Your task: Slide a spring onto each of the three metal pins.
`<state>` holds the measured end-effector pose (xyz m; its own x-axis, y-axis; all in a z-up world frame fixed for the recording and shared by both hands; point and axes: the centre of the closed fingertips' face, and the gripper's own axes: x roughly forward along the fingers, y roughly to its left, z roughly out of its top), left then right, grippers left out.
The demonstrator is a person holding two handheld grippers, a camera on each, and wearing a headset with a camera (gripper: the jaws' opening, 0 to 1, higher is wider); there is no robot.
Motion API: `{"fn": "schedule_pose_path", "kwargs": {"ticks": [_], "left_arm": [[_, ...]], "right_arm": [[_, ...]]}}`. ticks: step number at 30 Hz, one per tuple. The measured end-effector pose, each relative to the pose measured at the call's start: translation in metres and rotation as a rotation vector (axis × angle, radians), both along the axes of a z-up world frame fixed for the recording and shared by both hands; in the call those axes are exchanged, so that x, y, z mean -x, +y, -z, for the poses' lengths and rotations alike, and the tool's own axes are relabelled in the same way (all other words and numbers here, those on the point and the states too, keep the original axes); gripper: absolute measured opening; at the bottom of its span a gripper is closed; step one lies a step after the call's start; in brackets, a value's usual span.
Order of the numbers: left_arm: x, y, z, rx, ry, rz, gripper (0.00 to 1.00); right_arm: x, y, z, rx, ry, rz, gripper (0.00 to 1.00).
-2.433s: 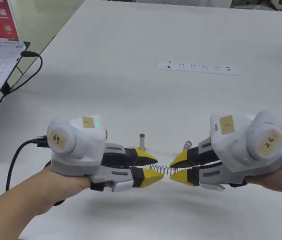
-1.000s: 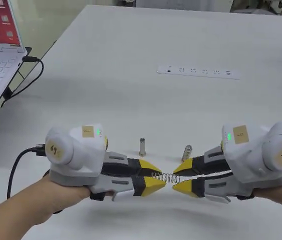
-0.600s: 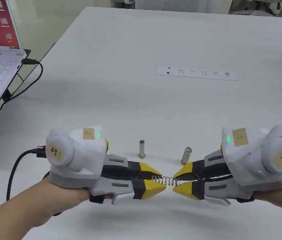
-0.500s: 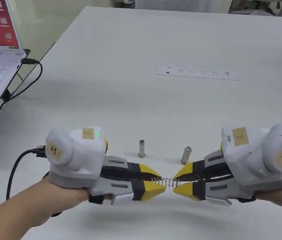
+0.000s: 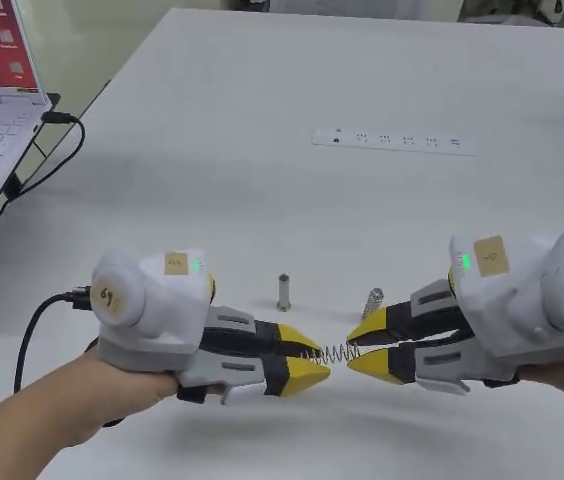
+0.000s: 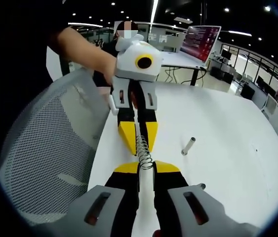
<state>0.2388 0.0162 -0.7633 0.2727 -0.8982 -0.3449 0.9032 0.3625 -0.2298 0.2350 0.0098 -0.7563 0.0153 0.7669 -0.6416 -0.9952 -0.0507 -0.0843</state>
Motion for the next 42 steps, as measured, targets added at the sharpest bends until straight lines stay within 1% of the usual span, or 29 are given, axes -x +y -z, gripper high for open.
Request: {"fn": "schedule_pose_path", "kwargs": {"ticks": [6, 10, 12, 16, 17, 19, 20, 21, 24, 25, 27, 30, 34, 35, 42], "left_arm": [[0.0, 0.0, 0.0, 0.002, 0.0, -0.001, 0.03], [0.0, 0.0, 0.002, -0.003, -0.001, 0.002, 0.02], [0.0, 0.0, 0.003, -0.007, 0.001, 0.003, 0.02], [-0.001, 0.0, 0.005, -0.016, -0.004, 0.001, 0.02], [-0.001, 0.0, 0.005, -0.017, -0.006, 0.001, 0.02], [-0.001, 0.001, 0.004, -0.015, -0.007, 0.0, 0.02], [-0.001, 0.0, 0.003, -0.01, -0.008, 0.002, 0.02], [-0.001, 0.0, 0.003, -0.011, -0.008, 0.0, 0.02], [-0.003, -0.001, 0.005, -0.029, -0.017, 0.0, 0.02], [-0.002, -0.002, 0.005, -0.03, -0.016, 0.006, 0.02], [-0.001, -0.004, 0.004, -0.028, -0.018, 0.013, 0.02], [-0.001, -0.007, 0.002, -0.028, -0.022, 0.018, 0.02], [-0.002, -0.008, 0.001, -0.028, -0.027, 0.019, 0.02], [-0.002, -0.008, 0.0, -0.026, -0.031, 0.019, 0.02], [-0.004, -0.008, -0.003, -0.024, -0.04, 0.017, 0.02]], "right_arm": [[0.0, 0.001, -0.006, -0.007, -0.006, -0.007, 0.07], [0.003, 0.004, -0.011, -0.008, -0.027, -0.029, 0.07], [0.004, 0.006, -0.015, -0.019, -0.024, -0.032, 0.07], [0.004, 0.009, -0.016, -0.033, -0.018, -0.033, 0.07], [0.004, 0.01, -0.017, -0.044, -0.012, -0.031, 0.07], [0.005, 0.015, -0.025, -0.099, 0.03, -0.01, 0.08], [0.005, 0.016, -0.026, -0.102, 0.034, -0.006, 0.08], [0.004, 0.016, -0.026, -0.096, 0.026, -0.009, 0.08], [0.004, 0.019, -0.027, -0.104, 0.024, -0.012, 0.08], [0.006, 0.022, -0.03, -0.126, 0.038, -0.009, 0.08], [0.007, 0.026, -0.034, -0.152, 0.045, -0.008, 0.08], [0.006, 0.03, -0.035, -0.173, 0.046, -0.004, 0.08], [0.004, 0.032, -0.036, -0.202, 0.044, 0.004, 0.08], [0.004, 0.033, -0.036, -0.216, 0.05, 0.012, 0.08], [0.001, 0.035, -0.039, -0.271, 0.067, 0.048, 0.08]]}}
